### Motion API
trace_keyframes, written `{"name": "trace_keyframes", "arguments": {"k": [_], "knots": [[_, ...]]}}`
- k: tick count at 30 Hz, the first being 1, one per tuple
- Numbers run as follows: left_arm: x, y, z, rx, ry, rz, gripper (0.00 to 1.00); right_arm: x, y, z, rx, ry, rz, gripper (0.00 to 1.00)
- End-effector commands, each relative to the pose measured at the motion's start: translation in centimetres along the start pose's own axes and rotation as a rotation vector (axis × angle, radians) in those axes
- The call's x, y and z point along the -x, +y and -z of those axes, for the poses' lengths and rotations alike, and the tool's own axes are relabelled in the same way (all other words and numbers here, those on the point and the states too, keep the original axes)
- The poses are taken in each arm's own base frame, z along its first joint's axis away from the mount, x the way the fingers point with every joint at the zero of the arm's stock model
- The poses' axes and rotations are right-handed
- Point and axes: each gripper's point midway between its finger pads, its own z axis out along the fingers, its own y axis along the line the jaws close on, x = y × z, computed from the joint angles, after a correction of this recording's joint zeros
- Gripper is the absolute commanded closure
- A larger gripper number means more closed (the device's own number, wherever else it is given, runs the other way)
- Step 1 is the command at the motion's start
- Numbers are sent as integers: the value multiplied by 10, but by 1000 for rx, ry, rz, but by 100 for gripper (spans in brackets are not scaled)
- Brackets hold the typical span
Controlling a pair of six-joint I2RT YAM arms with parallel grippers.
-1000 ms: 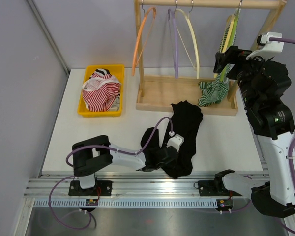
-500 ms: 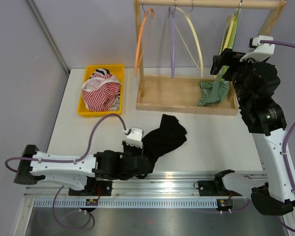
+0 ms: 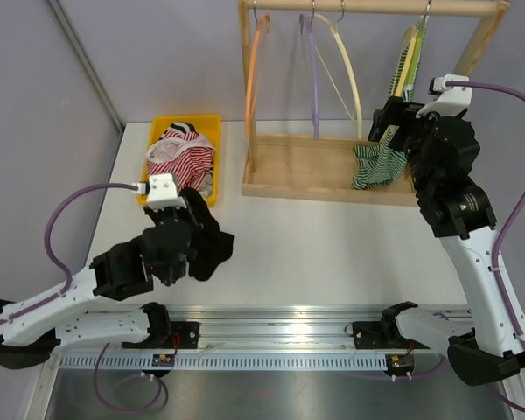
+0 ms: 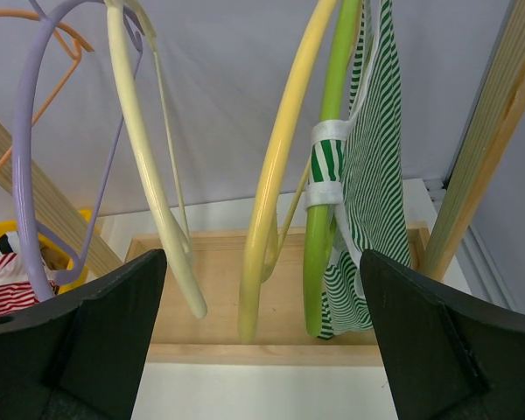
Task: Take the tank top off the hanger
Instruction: Place the tank top into the basket
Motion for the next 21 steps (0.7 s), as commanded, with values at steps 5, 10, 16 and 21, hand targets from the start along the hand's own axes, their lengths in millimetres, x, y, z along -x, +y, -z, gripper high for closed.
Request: {"name": "trace_keyframes", "arguments": {"k": [5, 10, 16, 21], "knots": [[116, 15, -44, -7, -215, 45, 100, 11, 2, 1, 9, -54, -19, 0], [167, 21, -97, 30, -229, 5, 100, 2, 5, -7, 12, -38, -16, 0], [214, 31, -176, 81, -255, -14, 100, -9, 8, -15, 19, -11, -5, 0], [246, 38, -219, 110, -286, -24, 100, -15, 7, -18, 15, 3, 2, 0]]}}
